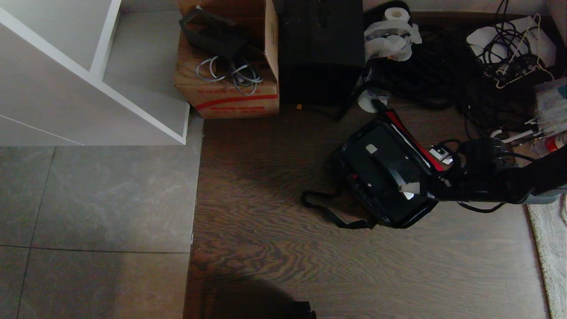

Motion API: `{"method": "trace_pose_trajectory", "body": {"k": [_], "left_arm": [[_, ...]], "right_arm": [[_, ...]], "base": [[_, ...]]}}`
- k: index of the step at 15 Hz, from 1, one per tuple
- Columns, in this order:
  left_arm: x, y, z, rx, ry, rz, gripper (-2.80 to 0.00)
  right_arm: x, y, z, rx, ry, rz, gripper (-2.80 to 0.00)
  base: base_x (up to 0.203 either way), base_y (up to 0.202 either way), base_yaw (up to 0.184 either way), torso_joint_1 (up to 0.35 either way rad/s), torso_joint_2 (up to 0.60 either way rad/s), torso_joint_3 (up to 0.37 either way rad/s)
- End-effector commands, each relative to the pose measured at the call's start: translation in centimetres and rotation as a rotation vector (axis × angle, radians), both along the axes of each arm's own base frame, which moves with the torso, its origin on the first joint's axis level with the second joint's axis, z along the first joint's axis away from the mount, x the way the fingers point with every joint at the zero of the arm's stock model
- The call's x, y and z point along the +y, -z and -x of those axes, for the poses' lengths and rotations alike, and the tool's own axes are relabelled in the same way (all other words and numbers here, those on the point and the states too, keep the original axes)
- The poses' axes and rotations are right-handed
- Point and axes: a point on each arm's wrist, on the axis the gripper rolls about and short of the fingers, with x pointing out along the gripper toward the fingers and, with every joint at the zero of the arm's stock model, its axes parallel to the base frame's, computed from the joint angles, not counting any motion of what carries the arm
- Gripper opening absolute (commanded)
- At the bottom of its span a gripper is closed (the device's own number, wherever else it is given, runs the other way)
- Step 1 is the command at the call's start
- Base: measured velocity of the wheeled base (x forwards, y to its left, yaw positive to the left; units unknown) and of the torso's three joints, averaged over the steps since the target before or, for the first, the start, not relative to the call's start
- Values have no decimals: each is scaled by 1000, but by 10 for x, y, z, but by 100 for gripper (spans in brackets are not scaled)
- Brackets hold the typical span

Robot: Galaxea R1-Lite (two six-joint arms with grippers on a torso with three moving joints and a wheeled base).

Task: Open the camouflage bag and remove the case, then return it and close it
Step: Close the top of the storage box

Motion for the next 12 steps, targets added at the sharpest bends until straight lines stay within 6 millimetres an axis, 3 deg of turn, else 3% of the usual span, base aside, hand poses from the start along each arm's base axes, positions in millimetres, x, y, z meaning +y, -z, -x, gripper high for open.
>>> {"method": "trace_pose_trajectory", "body": {"k": [1,4,8,12], "left_arm": [[0,0,0,-1,0,0,-280],[0,0,0,0,0,0,-280],[0,0,0,-1,0,0,-280],[0,0,0,-1,0,0,-280]], "right_arm": [[-8,-21,18,-52,-33,-42,-280],[-9,-32,35,-73,-40,-67,-280],[-18,-36,28,-47,-32,-194,-280],[-18,-39,27,-56,-24,-207,-280]], "base": [[0,0,0,0,0,0],[0,0,0,0,0,0],[0,0,0,0,0,0],[0,0,0,0,0,0]]}}
